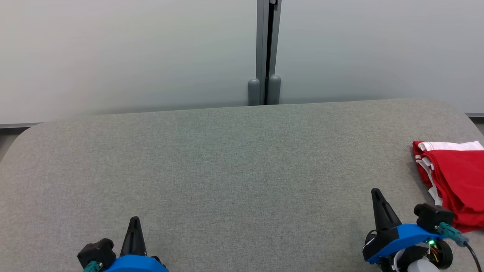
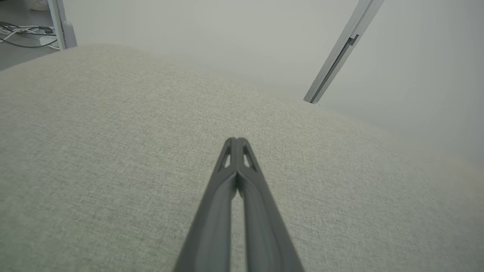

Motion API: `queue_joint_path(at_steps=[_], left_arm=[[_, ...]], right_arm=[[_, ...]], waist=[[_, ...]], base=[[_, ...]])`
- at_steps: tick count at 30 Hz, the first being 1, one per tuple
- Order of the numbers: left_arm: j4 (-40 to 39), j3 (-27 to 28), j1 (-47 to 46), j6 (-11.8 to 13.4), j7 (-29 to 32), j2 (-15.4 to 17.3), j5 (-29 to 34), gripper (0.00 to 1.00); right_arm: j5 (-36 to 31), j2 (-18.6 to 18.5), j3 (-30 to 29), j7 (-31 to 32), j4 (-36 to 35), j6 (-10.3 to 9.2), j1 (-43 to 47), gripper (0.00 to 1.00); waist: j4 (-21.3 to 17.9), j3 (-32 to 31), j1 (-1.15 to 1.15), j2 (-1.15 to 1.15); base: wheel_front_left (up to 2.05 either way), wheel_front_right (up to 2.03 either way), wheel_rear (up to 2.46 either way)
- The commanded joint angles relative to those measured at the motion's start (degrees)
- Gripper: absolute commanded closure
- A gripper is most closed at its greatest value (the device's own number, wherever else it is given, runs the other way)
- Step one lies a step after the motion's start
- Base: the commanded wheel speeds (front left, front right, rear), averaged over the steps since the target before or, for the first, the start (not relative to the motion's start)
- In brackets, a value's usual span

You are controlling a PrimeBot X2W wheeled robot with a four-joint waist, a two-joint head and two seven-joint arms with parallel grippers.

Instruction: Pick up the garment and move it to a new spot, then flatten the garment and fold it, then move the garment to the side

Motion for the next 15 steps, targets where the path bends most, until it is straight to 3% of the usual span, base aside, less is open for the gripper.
queue_joint_path(at_steps=[1,15], left_arm=[[-1.3,0.58,-1.64,-0.54,0.5,-0.01,-2.41,1.0],[-3.07,2.73,-2.34,-2.41,3.64,0.0,-14.13,1.0]], right_arm=[[2.66,-0.24,-0.27,0.5,-1.74,0.0,-0.39,1.0],[15.2,-0.3,-0.96,3.51,-4.93,0.0,0.76,1.0]], waist=[[0.04,0.02,0.0,0.0],[0.19,0.15,0.0,0.0]], base=[[0.0,0.0,0.0],[0.0,0.0,0.0]])
